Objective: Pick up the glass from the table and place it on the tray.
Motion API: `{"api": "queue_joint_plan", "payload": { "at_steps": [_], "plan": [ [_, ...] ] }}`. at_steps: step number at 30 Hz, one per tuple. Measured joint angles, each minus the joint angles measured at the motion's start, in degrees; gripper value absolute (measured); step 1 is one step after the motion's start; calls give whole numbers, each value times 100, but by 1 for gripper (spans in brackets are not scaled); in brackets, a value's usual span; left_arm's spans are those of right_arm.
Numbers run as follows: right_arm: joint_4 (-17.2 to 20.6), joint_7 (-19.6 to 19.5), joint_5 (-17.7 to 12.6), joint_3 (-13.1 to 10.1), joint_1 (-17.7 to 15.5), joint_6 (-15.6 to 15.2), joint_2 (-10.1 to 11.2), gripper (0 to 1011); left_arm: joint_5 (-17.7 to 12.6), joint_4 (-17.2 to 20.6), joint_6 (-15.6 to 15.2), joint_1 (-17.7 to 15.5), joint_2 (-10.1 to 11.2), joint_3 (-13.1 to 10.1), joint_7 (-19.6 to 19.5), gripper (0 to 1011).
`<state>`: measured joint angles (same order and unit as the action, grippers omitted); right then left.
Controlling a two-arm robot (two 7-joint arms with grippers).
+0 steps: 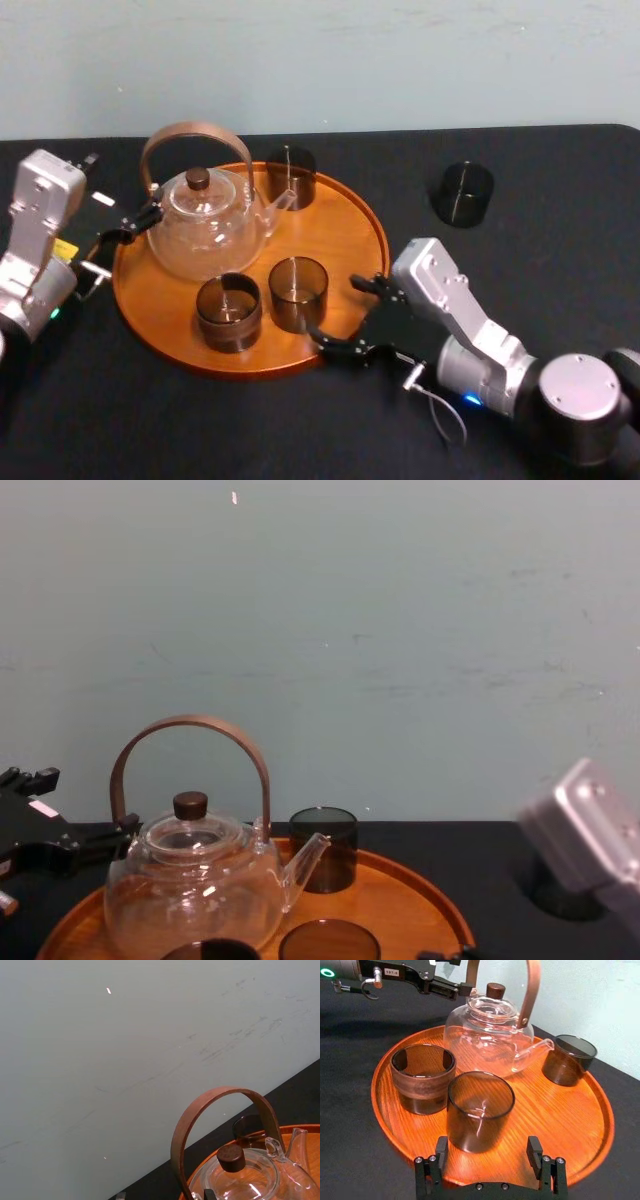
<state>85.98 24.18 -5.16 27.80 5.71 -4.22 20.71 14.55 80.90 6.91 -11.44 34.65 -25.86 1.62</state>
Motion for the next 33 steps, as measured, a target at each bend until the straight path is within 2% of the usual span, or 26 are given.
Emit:
{"api": "queue_joint_plan", "payload": {
  "at_steps": [7,14,23,33],
  "plan": [
    [421,-101,-113,-247,-404,113,235,1002,0,0,0,1,0,0,0,1010],
    [636,-200,-170,-498,-682,157,418,1002,0,0,0,1,0,0,0,1010],
    [696,-349,-250,-877,-890,199,532,1002,0,0,0,0,0,0,0,1010],
    [562,-481,-343,-1267,-960,217,532,1002,0,0,0,0,0,0,0,1009]
  ]
}}
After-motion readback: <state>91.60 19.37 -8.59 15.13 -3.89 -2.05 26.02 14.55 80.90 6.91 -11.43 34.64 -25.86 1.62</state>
